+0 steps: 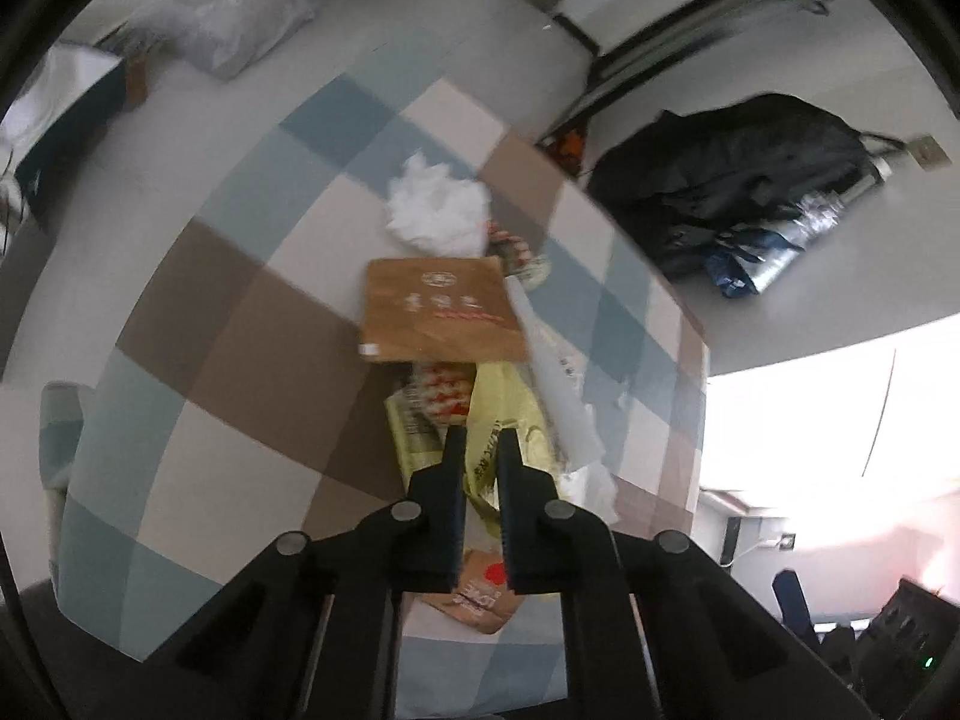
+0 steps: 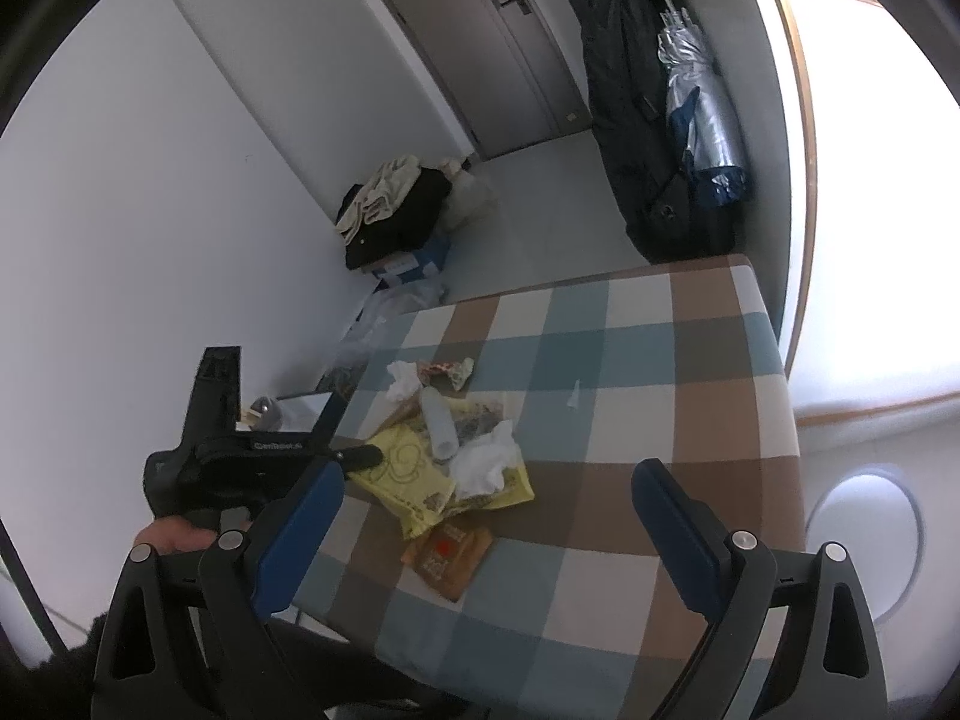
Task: Collect trash
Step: 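Reach the left tool into the pile and grasp the yellow plastic bag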
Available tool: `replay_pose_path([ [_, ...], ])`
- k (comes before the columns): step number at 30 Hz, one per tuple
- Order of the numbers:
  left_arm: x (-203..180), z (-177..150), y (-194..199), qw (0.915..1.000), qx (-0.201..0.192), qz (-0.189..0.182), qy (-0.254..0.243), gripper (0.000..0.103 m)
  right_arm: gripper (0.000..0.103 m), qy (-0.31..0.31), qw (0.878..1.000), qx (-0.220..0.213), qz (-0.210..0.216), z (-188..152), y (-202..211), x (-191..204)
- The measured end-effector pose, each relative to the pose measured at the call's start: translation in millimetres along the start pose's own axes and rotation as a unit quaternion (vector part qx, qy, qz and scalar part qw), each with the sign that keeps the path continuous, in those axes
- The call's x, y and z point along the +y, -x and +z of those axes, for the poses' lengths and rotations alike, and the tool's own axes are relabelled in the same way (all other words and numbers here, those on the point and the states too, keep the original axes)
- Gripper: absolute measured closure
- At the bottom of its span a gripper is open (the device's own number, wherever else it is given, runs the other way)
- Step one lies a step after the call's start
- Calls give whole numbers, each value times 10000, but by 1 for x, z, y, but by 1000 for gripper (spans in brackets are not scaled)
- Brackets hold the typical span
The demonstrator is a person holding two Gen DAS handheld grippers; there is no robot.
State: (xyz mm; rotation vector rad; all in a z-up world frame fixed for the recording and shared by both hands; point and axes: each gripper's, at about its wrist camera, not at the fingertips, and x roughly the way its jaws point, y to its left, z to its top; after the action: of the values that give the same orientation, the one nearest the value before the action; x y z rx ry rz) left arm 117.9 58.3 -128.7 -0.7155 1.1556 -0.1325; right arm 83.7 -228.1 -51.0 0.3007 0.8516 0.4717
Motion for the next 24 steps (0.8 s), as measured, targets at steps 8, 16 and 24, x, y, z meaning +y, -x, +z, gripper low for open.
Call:
replay_pose_path([
  [8,-28,-7,12,9976,-203,-103,-660,101,5,-46,9999,-56,-78,-4,7,-6],
  [16,-58,-12,30,9919,-479,-61,-1175,102,5,-93,9997,-135,-162,-8,17,-12],
  [24,-74,-14,42,9876,-654,161,-1415,102,5,-212,9995,-122,-198,-11,21,-18],
])
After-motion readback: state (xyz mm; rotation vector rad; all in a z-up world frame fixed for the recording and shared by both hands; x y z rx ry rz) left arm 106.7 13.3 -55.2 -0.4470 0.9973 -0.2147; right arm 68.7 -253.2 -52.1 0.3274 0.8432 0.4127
